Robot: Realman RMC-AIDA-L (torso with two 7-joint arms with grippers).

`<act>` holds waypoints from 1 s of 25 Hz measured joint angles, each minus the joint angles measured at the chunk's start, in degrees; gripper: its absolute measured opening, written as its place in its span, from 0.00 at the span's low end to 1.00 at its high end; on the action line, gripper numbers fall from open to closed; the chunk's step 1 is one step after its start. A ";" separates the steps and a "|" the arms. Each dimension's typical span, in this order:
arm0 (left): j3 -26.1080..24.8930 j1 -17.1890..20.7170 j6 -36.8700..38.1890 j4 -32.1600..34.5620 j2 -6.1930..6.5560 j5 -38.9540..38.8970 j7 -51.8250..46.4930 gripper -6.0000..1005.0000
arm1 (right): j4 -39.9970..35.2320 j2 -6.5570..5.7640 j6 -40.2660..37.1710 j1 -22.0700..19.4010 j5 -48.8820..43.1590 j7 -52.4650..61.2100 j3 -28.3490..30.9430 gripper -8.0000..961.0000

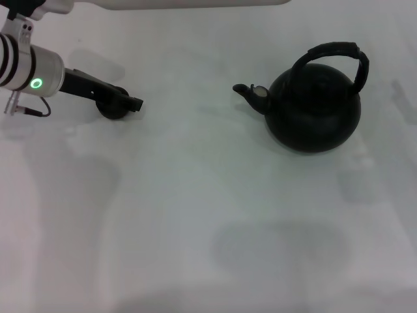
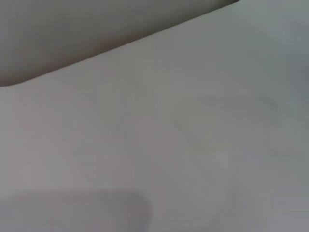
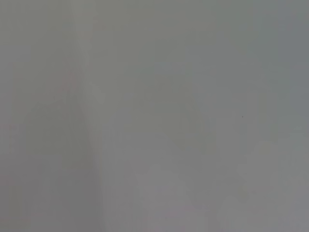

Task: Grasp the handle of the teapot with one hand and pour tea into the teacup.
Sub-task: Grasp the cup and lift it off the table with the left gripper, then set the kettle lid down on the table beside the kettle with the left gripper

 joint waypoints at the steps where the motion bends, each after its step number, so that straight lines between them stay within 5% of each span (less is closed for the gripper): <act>1: 0.00 0.00 0.00 0.00 0.00 0.00 0.00 0.85 | 0.00 0.00 0.00 -0.06 -0.01 0.02 0.00 0.90; 11: 0.00 -4.03 1.69 -0.09 0.17 0.00 0.30 0.67 | 0.00 -0.08 -0.11 -0.12 0.93 0.06 0.71 0.90; 25: 0.00 -10.98 2.13 9.35 -0.07 7.08 1.94 0.67 | 0.00 -0.16 0.07 0.02 1.43 -0.20 0.70 0.90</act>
